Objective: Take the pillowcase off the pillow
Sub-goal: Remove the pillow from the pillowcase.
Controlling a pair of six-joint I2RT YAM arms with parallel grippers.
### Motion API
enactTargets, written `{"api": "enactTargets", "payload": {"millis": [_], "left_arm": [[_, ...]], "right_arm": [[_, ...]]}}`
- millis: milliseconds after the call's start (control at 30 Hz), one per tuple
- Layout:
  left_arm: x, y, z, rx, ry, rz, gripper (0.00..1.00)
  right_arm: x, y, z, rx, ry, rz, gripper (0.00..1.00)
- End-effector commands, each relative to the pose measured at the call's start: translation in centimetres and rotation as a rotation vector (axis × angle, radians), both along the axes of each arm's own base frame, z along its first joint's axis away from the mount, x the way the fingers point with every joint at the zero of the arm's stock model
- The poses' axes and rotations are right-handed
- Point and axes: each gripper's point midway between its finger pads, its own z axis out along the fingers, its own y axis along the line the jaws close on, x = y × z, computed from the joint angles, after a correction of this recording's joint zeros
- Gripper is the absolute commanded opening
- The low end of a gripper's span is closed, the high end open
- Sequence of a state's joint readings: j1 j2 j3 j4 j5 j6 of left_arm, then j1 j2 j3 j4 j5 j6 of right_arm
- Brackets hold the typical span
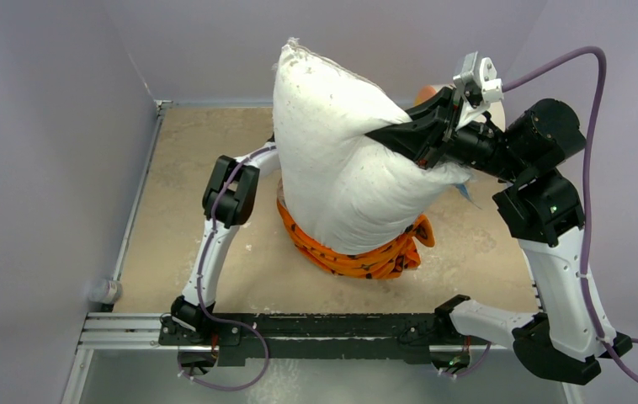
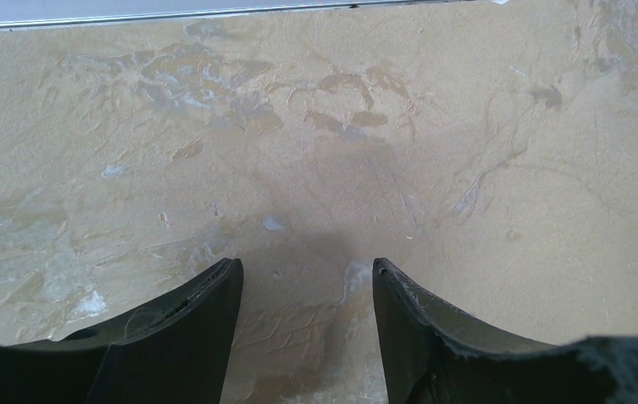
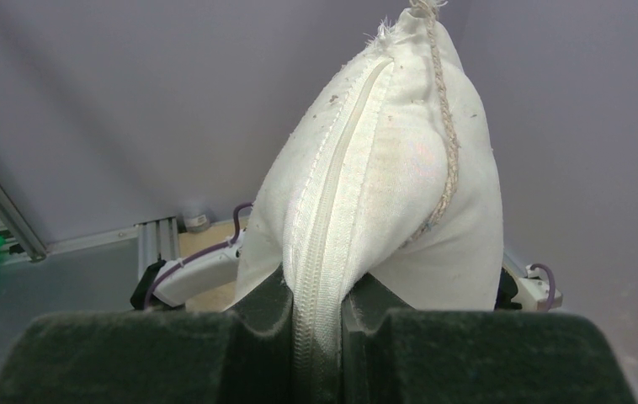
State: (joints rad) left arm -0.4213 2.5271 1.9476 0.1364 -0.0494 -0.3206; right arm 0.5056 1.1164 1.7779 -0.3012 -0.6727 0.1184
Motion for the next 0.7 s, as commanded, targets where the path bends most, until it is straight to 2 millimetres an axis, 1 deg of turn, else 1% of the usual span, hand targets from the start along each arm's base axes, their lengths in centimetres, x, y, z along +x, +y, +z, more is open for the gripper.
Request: {"api": "enactTargets", "payload": {"millis": [0,67,133,233,300,333,400,467,533,567,667], "left_arm": [[-0.6,3.0,-3.6,0.096,0.099,0.041,0.58],[0.0,4.2,-3.4,0.102,0.088,0.061,0.58],[0.5,5.4,-3.5,0.111,0.087,0.076,0.58],[0.7,6.5,-4.7,0.094,0.126,0.068,0.57],[0.6,6.4,-5.0,0.053,0.149,0.055,0.57],[0.0,6.6,-5.5,0.058,0.177,0.058,0.57],[-0.7,6.7,-5.7,0.049,0.195,0.066,0.57],[-0.9,6.7,-5.1,0.024,0.177,0.075,0.57],[-1.5,6.8,-4.8,0.004,0.179,0.086,0.57],[-2.2,6.6,-5.1,-0.009,0.193,0.072,0.57],[-2.8,6.6,-4.4,-0.016,0.188,0.077,0.57]], "right_arm": [[-1.4,-1.0,3.3,0.058,-0.139,-0.014,0.0],[-1.4,-1.0,3.3,0.057,-0.138,-0.017,0.0],[-1.4,-1.0,3.2,0.056,-0.137,-0.017,0.0],[-1.3,-1.0,3.2,0.055,-0.136,-0.022,0.0],[-1.3,-1.0,3.1,0.053,-0.135,-0.02,0.0],[-1.3,-1.0,3.1,0.054,-0.135,-0.02,0.0],[-1.2,-0.9,3.1,0.053,-0.137,-0.016,0.0],[-1.1,-0.8,2.9,0.052,-0.131,-0.012,0.0],[-1.1,-0.7,2.8,0.05,-0.129,-0.008,0.0],[-1.1,-0.7,2.8,0.05,-0.131,-0.007,0.0],[-1.1,-0.6,2.7,0.049,-0.128,0.0,0.0]]}}
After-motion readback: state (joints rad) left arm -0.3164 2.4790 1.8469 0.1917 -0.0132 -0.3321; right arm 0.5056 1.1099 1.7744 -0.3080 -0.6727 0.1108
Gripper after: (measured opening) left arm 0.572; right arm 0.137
